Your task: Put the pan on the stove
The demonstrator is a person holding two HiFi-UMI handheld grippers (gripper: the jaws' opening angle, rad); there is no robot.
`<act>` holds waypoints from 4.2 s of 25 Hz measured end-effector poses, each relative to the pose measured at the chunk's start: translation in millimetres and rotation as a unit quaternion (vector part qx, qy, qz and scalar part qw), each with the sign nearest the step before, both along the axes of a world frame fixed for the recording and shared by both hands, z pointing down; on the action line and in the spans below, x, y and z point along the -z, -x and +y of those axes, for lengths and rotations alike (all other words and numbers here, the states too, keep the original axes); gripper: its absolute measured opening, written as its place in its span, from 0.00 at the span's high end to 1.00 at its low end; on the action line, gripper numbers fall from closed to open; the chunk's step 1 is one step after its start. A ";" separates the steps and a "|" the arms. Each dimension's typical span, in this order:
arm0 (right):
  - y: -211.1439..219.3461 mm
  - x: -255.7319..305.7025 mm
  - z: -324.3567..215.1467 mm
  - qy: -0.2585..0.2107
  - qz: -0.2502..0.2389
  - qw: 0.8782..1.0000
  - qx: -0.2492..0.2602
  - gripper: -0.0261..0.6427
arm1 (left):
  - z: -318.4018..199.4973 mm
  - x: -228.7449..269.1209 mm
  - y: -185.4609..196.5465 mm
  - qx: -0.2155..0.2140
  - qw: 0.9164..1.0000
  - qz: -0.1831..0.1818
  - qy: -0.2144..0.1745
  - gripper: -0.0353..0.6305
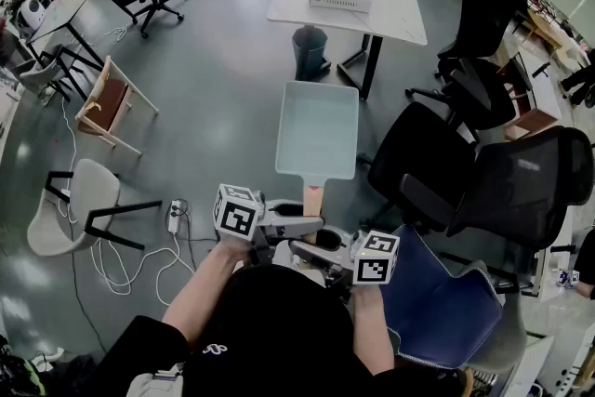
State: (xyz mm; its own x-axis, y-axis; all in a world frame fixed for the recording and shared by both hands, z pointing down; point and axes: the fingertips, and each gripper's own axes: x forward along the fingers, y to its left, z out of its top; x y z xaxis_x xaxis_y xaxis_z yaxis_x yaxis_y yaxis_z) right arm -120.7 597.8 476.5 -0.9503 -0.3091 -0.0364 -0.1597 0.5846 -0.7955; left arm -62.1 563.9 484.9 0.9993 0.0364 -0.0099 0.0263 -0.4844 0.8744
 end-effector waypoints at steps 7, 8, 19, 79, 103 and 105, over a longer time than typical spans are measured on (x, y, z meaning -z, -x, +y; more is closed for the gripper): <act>-6.4 3.5 -2.5 0.004 -0.008 1.000 -0.006 0.67 | -2.0 2.3 -6.3 0.000 1.000 0.003 0.005 0.64; -7.3 3.6 -2.8 0.003 -0.008 1.000 -0.007 0.67 | -2.4 1.6 -7.1 -0.001 1.000 0.003 0.003 0.64; -11.4 -0.8 -20.3 0.010 -0.007 1.000 -0.007 0.67 | -19.6 -6.1 -10.8 -0.004 1.000 0.000 0.006 0.64; -41.1 30.0 -389.8 -0.034 -0.004 0.999 -0.016 0.66 | -388.8 27.4 -43.1 -0.017 0.999 0.004 -0.030 0.63; -104.9 19.8 -553.1 -0.014 -0.007 1.000 0.004 0.66 | -553.8 18.5 -104.7 0.015 1.000 0.004 -0.002 0.63; -111.0 20.9 -568.8 -0.010 -0.008 1.000 0.007 0.66 | -570.0 19.5 -110.6 0.019 1.000 0.003 0.000 0.63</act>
